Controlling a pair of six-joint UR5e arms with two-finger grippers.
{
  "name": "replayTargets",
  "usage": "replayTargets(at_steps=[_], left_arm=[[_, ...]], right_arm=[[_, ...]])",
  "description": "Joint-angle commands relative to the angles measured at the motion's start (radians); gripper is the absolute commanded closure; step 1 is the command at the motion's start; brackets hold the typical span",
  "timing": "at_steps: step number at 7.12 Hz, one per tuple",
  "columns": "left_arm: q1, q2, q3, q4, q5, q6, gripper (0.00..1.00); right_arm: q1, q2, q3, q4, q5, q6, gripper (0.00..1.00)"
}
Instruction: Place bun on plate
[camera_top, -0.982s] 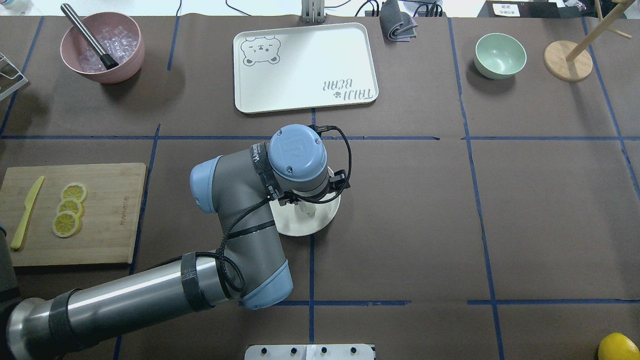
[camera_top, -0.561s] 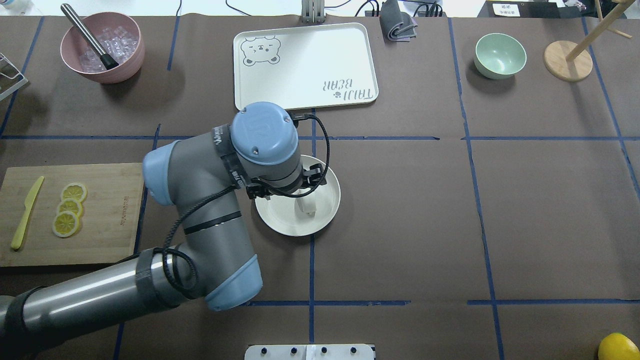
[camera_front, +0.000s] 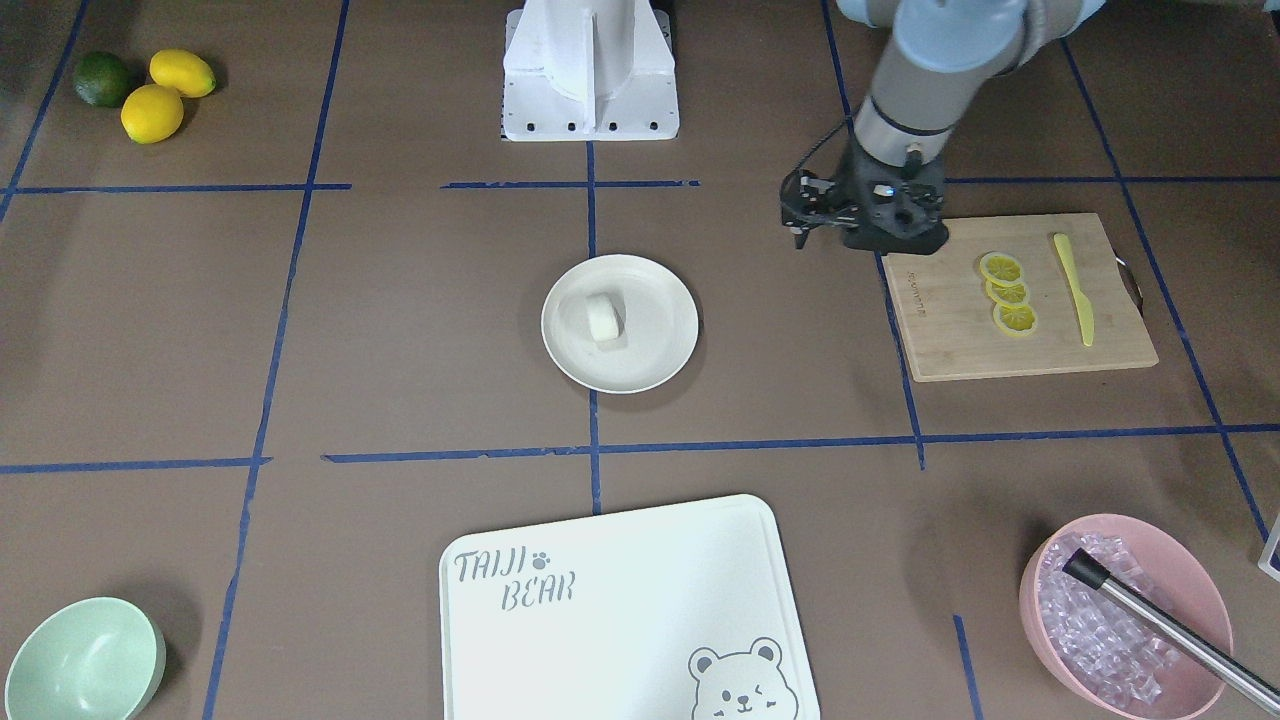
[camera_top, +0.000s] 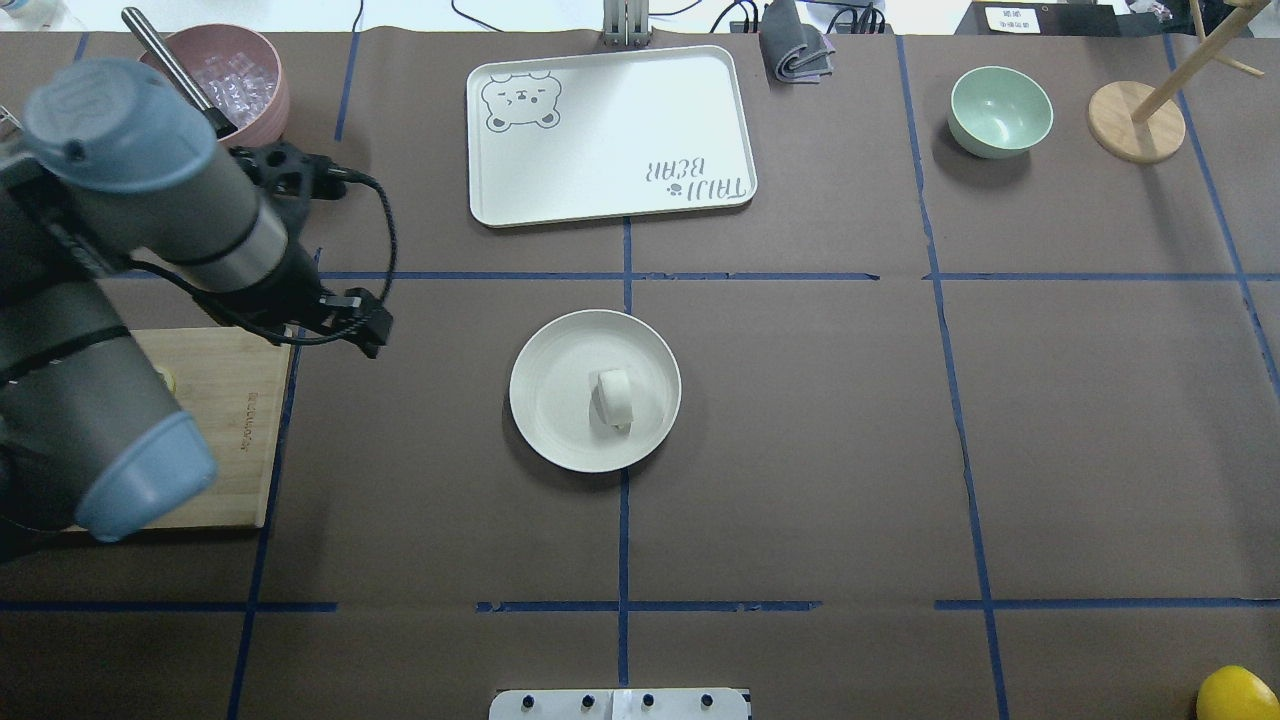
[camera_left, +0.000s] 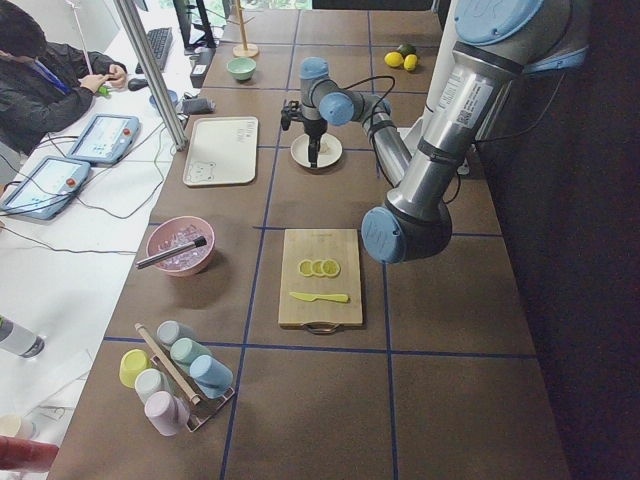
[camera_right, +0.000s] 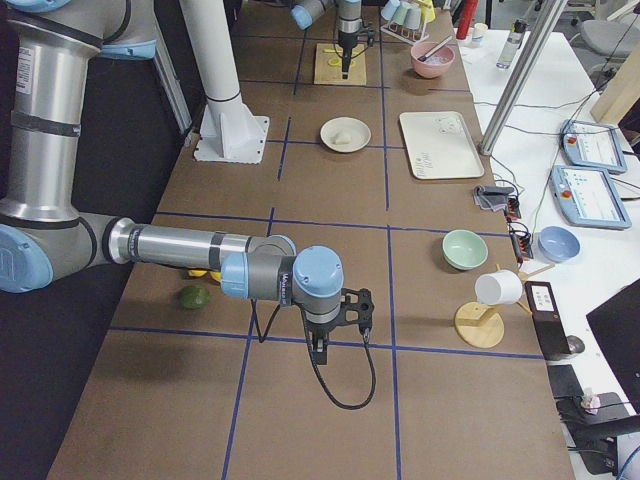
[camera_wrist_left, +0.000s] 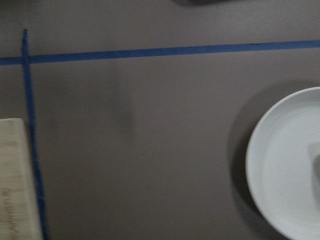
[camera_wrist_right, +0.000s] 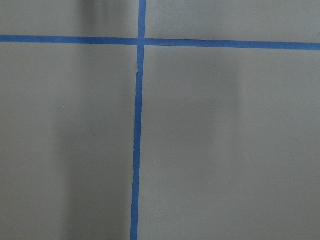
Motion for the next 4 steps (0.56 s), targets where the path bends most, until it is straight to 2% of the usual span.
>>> replayTargets(at_steps=[1,2,3,4], left_arm=[[-0.266,0.218,-0.026,0.009,-0.154,0.433,0.0],[-0.398,0.306,-0.006,0.007,-0.2,0.601,0.0],[-0.484,0.354,0.061,0.001,-0.212,0.735,0.0],[-0.567,0.365,0.127,-0.001,-0.241,0.771,0.0]], right_arm=[[-0.003,0.001,-0.001,0.002,-0.002,-0.001,0.0],[-0.006,0.001,-0.001,0.002,-0.002,-0.001,0.0],[-0.011,0.001,-0.001,0.002,-0.003,-0.002,0.0],[-0.011,0.001,-0.001,0.002,-0.003,-0.001,0.0]])
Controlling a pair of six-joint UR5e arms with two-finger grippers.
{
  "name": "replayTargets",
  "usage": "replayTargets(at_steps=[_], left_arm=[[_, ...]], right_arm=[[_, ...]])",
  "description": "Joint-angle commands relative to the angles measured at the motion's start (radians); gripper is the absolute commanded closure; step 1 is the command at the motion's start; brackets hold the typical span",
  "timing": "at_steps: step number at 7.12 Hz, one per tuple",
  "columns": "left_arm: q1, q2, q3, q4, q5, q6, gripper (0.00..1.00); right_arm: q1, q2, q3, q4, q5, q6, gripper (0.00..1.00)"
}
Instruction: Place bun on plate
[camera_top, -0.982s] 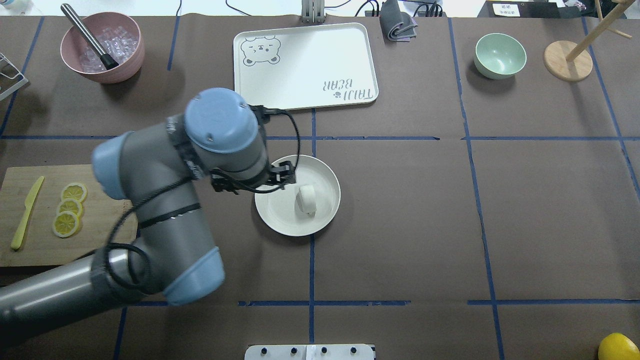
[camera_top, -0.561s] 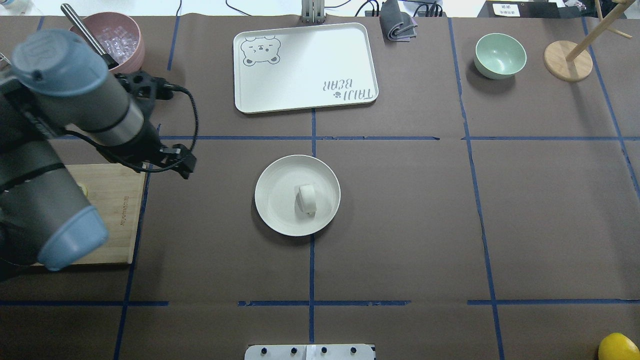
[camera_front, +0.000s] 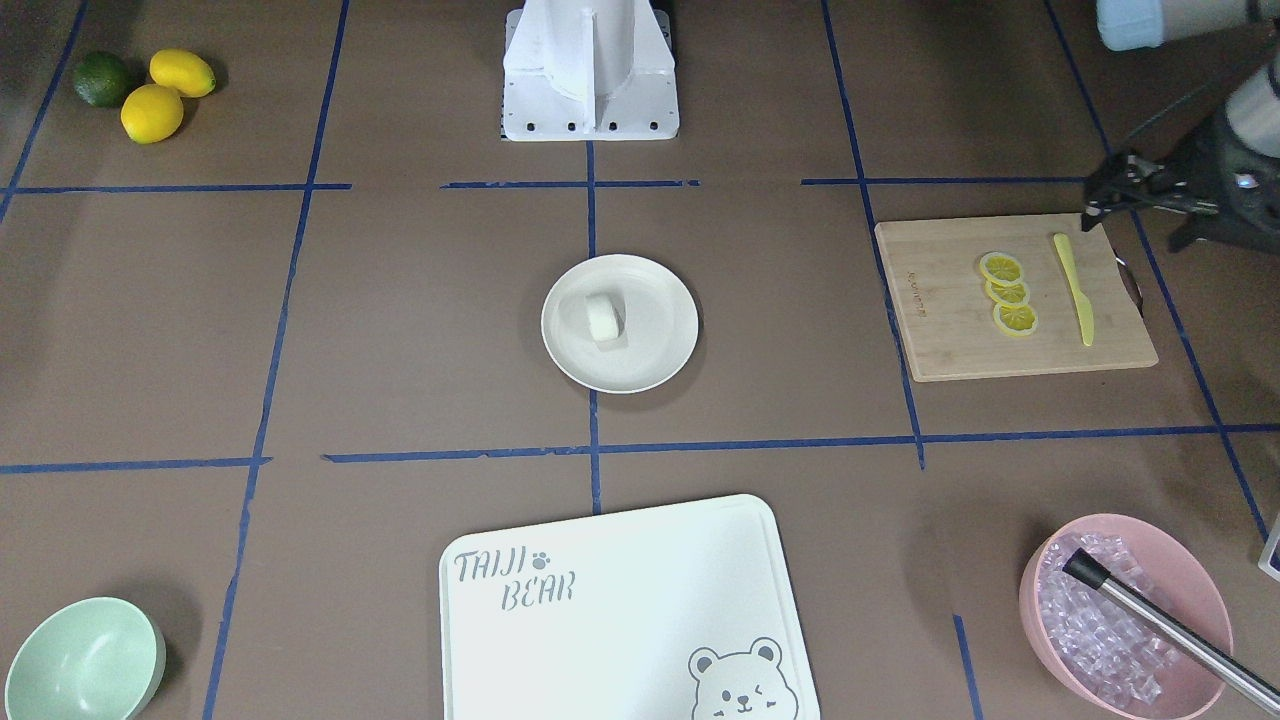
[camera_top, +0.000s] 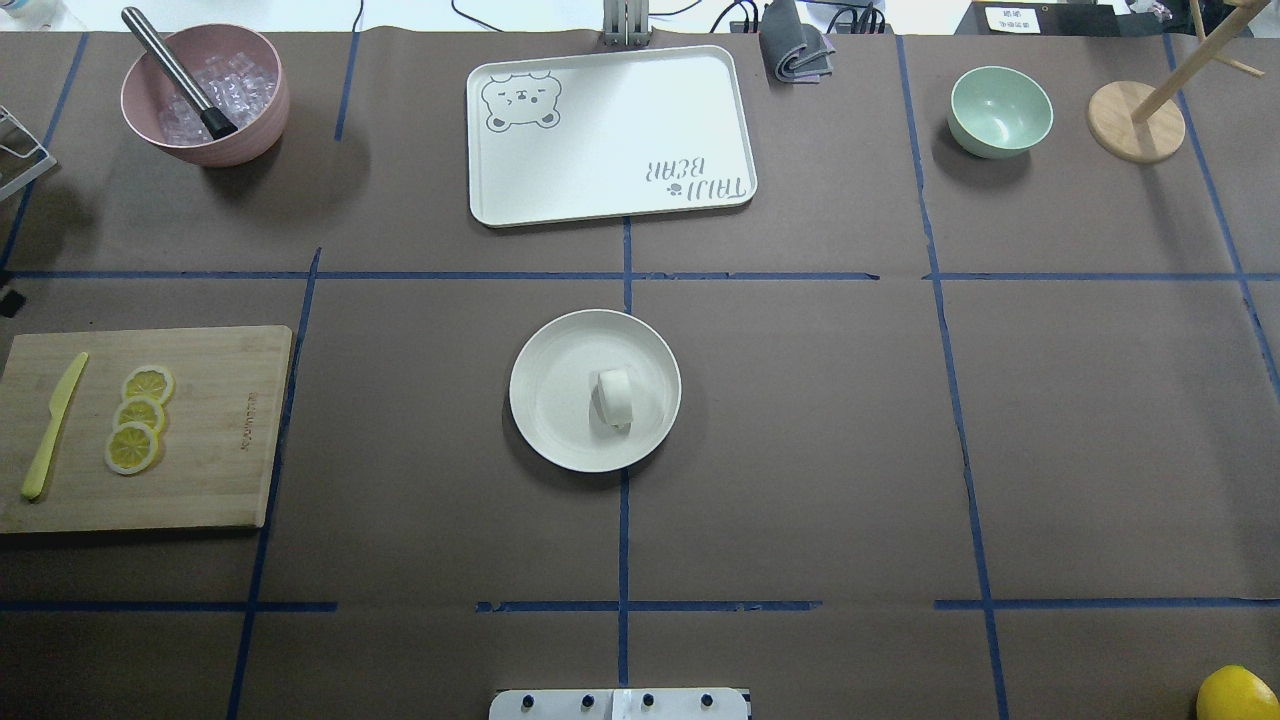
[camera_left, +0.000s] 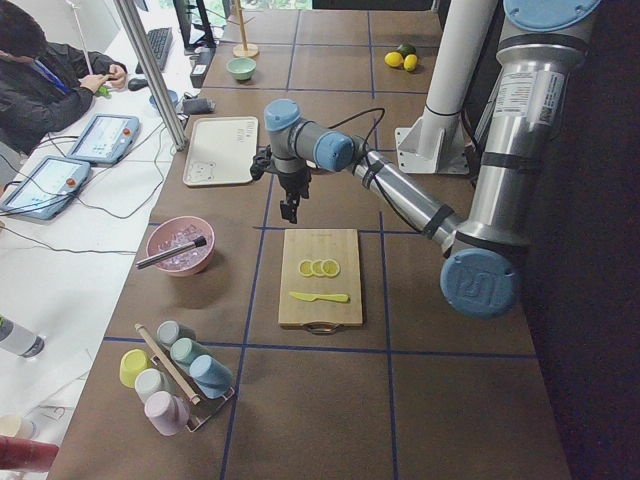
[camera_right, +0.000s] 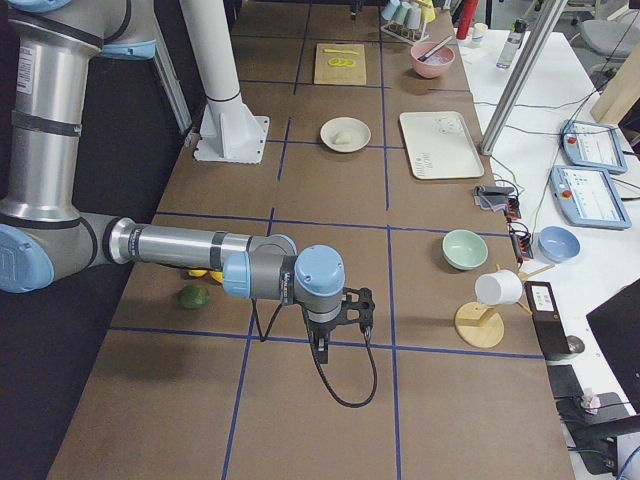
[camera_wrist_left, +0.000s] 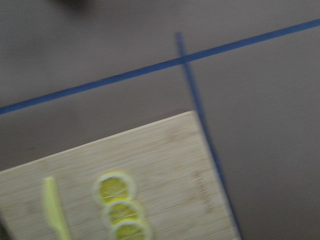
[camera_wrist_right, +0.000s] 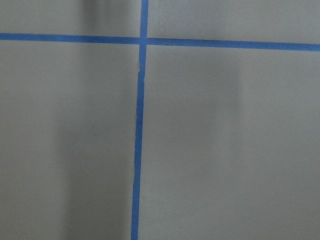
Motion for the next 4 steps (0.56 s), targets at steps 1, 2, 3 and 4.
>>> replayTargets(at_steps=[1,2,3,4], left_arm=[[-0.154,0.074,0.108,-0.009,-0.03,0.099,0.0],[-0.229,0.084,0.134,-0.015,-0.016,0.108,0.0],[-0.269,0.136,0.134,-0.046,-0.02,0.116,0.0],[-0.288,0.178,0.133,-0.073,-0.024,0.143,0.0]], right_arm=[[-0.002,0.0,0.0,0.0,-0.001,0.001,0.0],[-0.002,0.0,0.0,0.002,-0.001,0.001,0.0],[-0.002,0.0,0.0,0.002,0.001,0.001,0.0],[-0.003,0.0,0.0,0.002,0.001,0.001,0.0]])
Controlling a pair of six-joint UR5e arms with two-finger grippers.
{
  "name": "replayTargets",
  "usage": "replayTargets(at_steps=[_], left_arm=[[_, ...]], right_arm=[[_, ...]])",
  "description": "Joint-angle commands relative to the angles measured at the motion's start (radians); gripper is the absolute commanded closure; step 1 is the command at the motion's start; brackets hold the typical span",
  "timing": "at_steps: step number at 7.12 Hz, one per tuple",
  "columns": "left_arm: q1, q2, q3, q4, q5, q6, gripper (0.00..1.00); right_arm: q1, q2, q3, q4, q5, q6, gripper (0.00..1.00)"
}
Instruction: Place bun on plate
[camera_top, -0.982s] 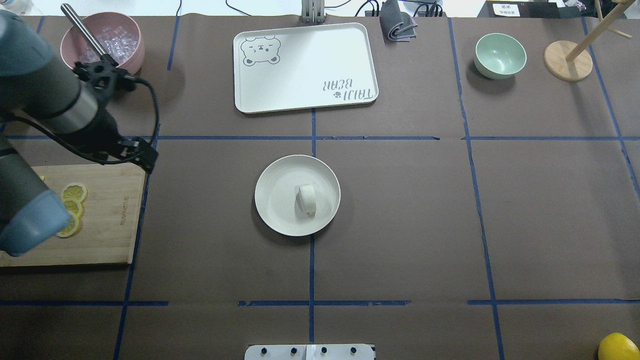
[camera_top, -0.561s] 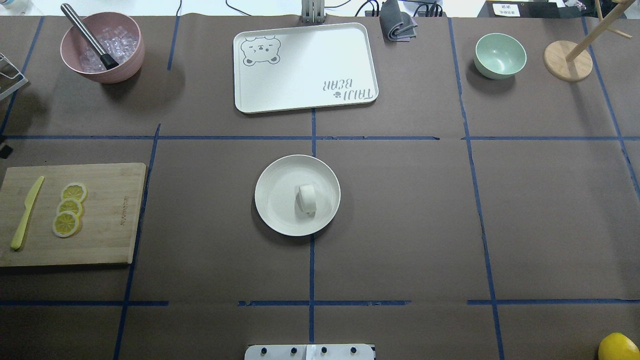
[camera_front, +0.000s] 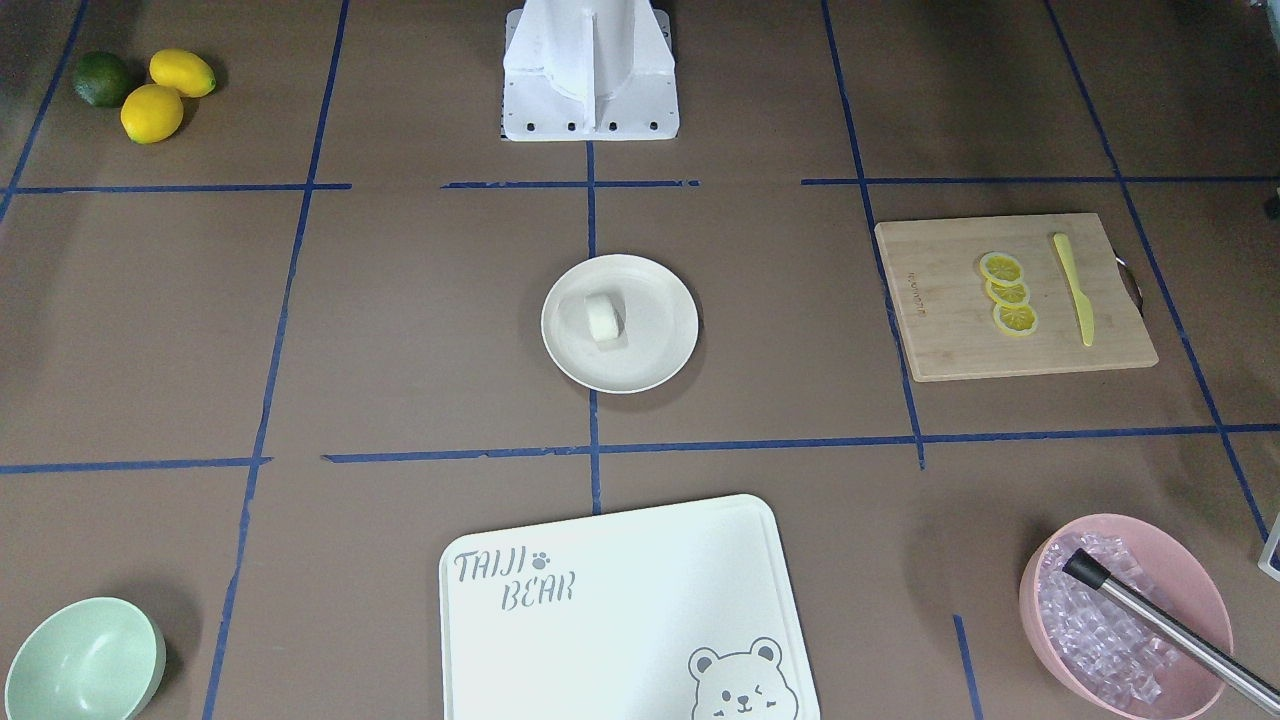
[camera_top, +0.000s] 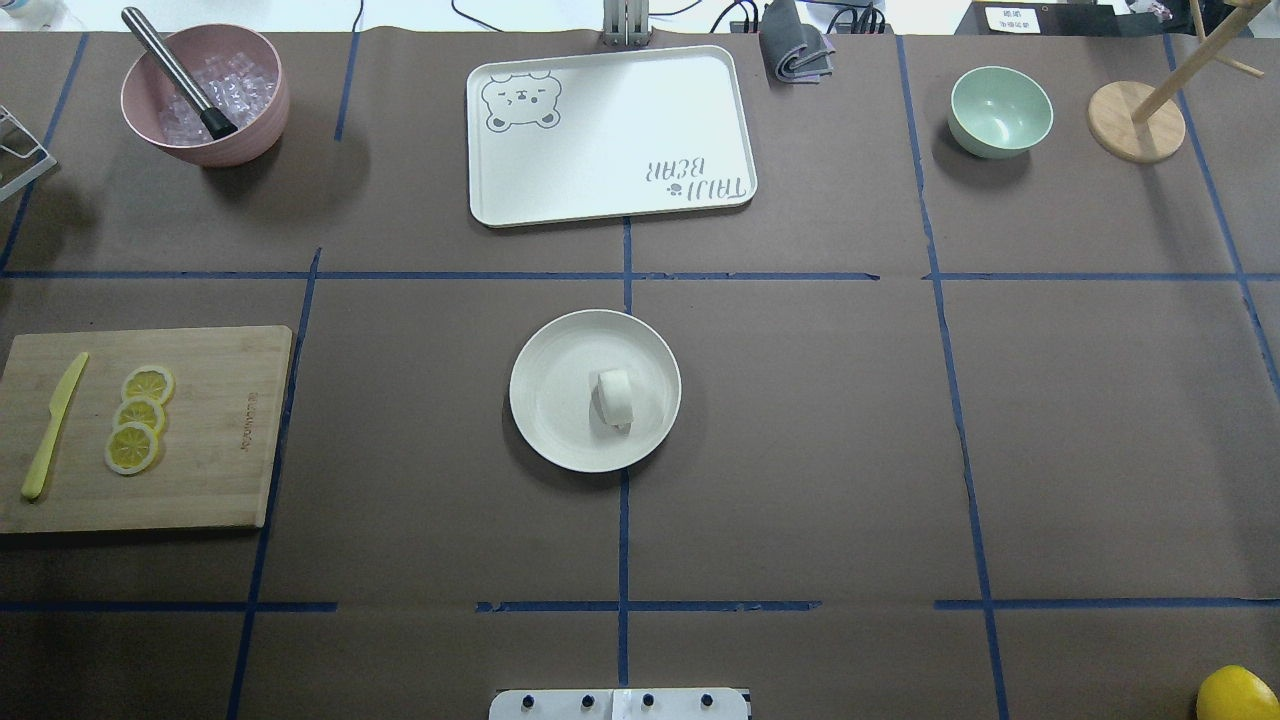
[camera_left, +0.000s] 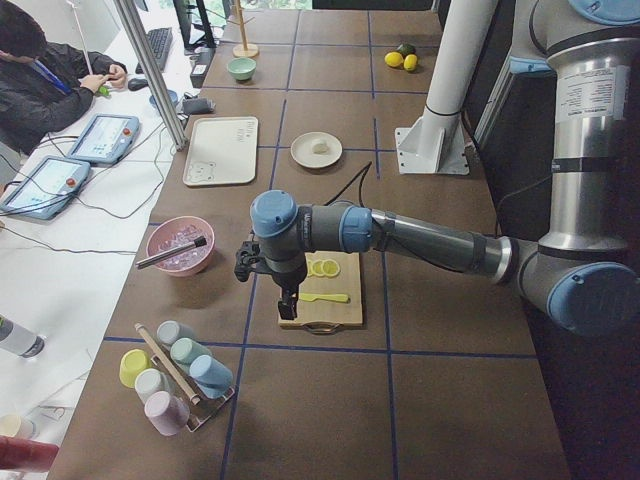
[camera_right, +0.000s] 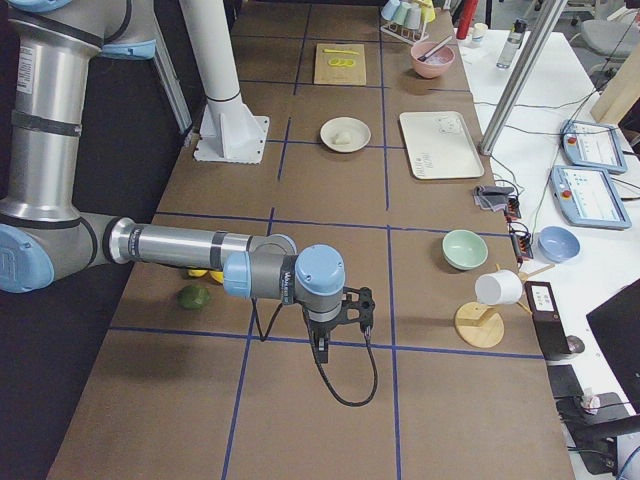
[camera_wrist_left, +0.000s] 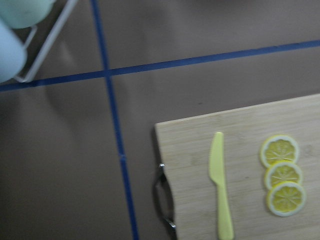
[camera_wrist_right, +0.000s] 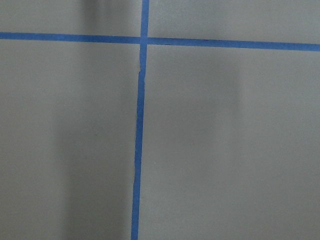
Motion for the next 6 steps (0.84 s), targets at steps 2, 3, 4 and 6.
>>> replayTargets(at_steps=[2,3,4,6], left_arm=[[-0.04,0.107,-0.008,-0.036,-0.006,0.025,0.0],[-0.04,0.107,-0.01,-0.036,-0.004,0.021,0.0],[-0.038,0.103,0.004,-0.036,0.0,0.022,0.0],[-0.038,0.098,0.027,-0.039,0.002,0.012,0.0]], right_arm=[[0.001,0.0,0.001,0.002,0.004,0.003,0.0],[0.001,-0.002,0.003,0.002,0.004,0.003,0.0],[-0.001,0.0,0.003,0.002,0.004,0.003,0.0],[-0.001,0.0,0.003,0.0,0.004,0.002,0.0]])
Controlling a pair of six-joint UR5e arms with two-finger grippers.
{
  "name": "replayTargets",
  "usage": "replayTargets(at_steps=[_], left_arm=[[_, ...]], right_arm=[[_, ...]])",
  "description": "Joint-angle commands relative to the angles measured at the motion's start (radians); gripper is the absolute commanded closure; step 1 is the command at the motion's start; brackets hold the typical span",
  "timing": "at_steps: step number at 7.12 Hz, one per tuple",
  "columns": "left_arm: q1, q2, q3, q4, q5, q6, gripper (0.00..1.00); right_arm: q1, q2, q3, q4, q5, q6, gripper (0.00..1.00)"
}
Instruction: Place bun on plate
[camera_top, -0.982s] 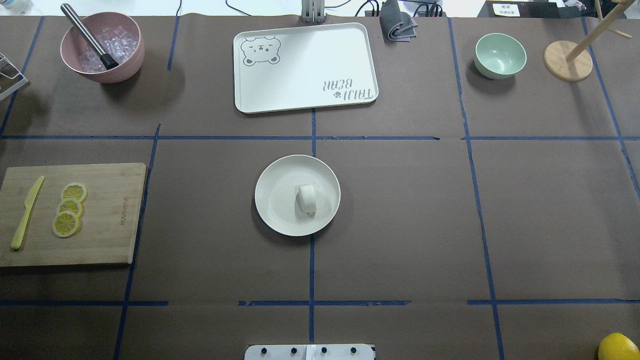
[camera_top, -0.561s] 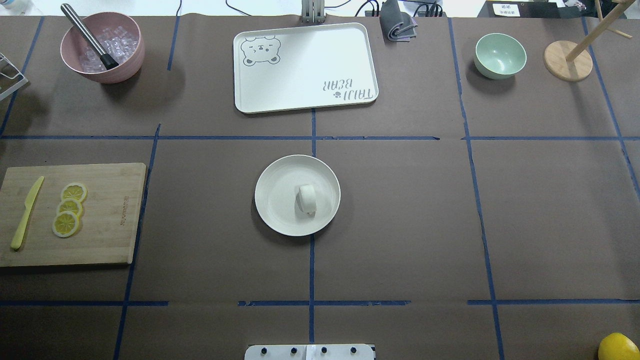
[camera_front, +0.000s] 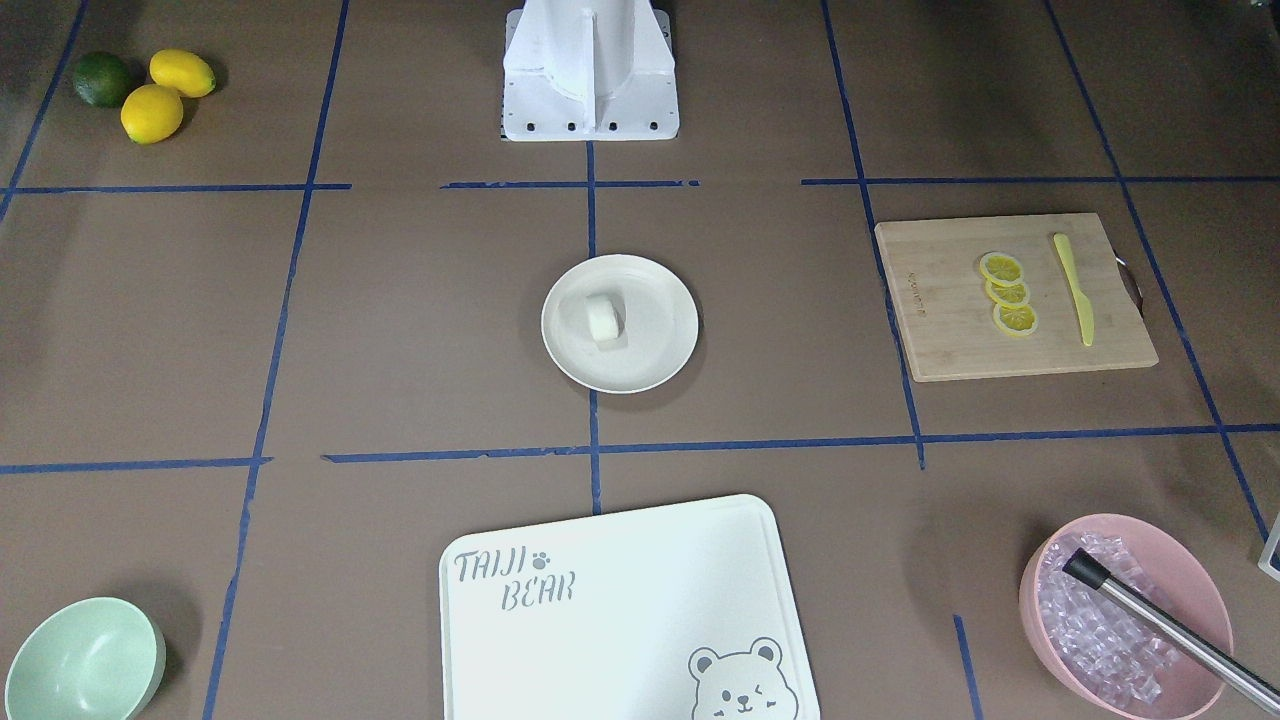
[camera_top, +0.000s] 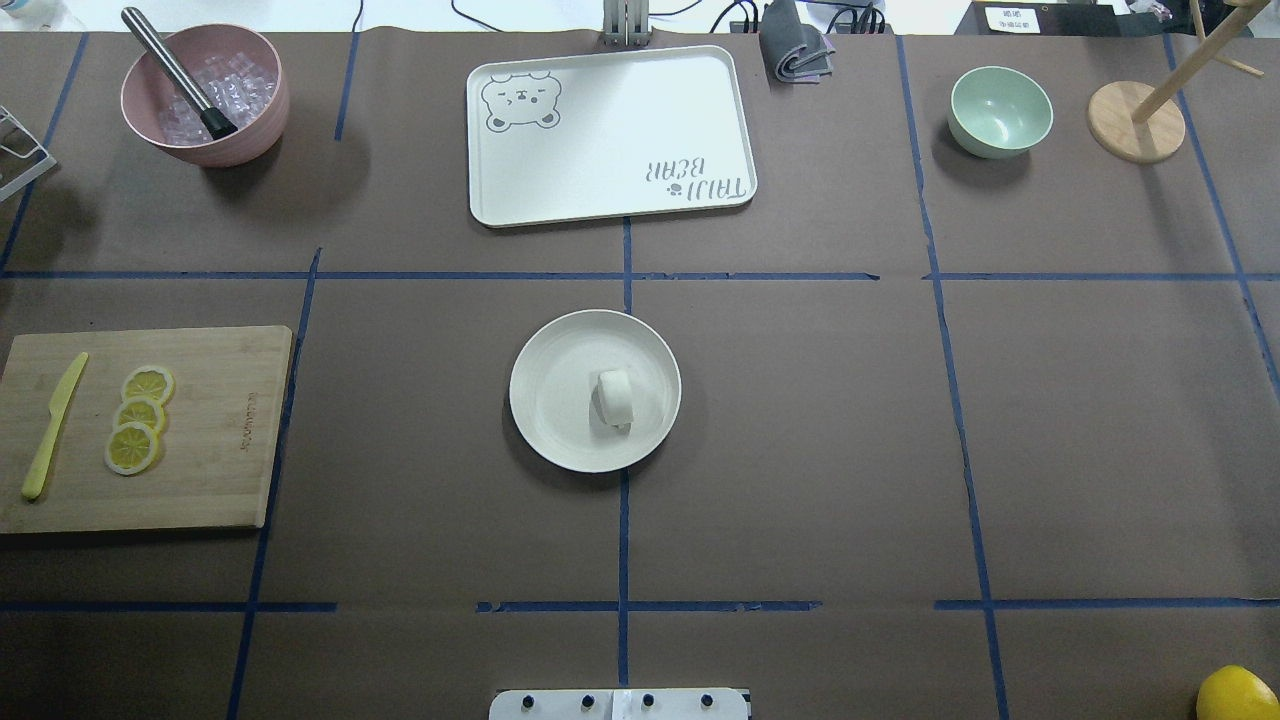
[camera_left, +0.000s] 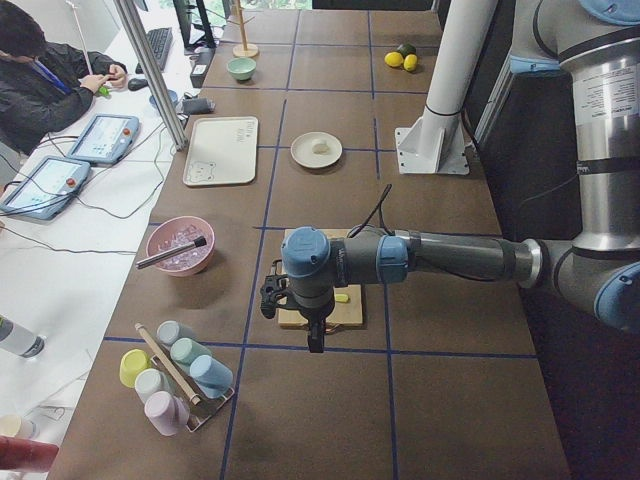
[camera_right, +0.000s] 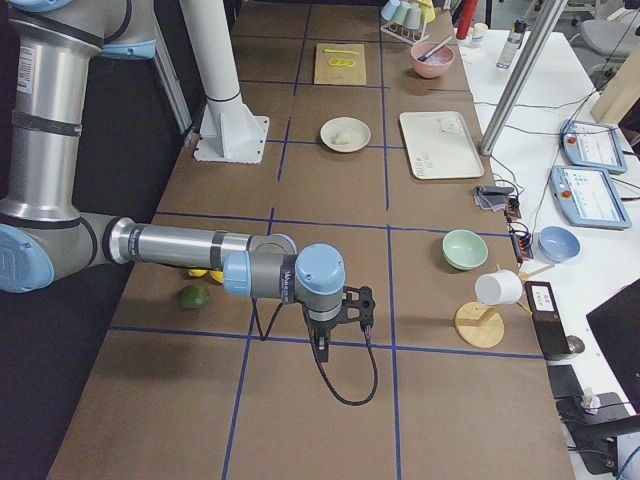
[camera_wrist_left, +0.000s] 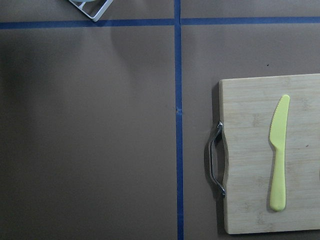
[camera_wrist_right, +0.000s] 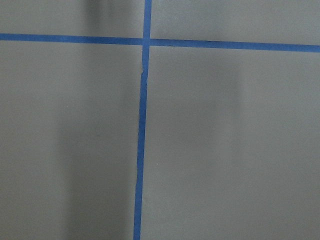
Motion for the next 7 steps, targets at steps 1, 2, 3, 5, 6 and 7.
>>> replayTargets(at_steps=[1,2,3,5,6,7], left_arm=[[0.0,-0.005,0.006,0.0,0.006,-0.005,0.0],[0.003,-0.006,0.011,0.0,0.008,-0.002,0.0],[0.003,-0.006,0.011,0.002,0.008,0.0,0.0],[0.003,-0.005,0.015,0.002,0.006,-0.002,0.0],[0.003,-0.005,0.015,0.002,0.008,-0.002,0.0],[0.003,-0.005,0.017,0.002,0.008,0.0,0.0]], right_arm=[[-0.002,0.0,0.0,-0.001,0.0,-0.001,0.0],[-0.004,0.0,0.0,-0.001,0.0,-0.001,0.0],[-0.005,0.0,0.0,-0.001,0.0,0.0,0.0],[-0.005,0.0,-0.001,-0.001,0.0,-0.001,0.0],[-0.005,0.0,-0.001,-0.001,0.0,-0.001,0.0],[-0.005,0.0,-0.001,-0.001,0.0,-0.001,0.0]])
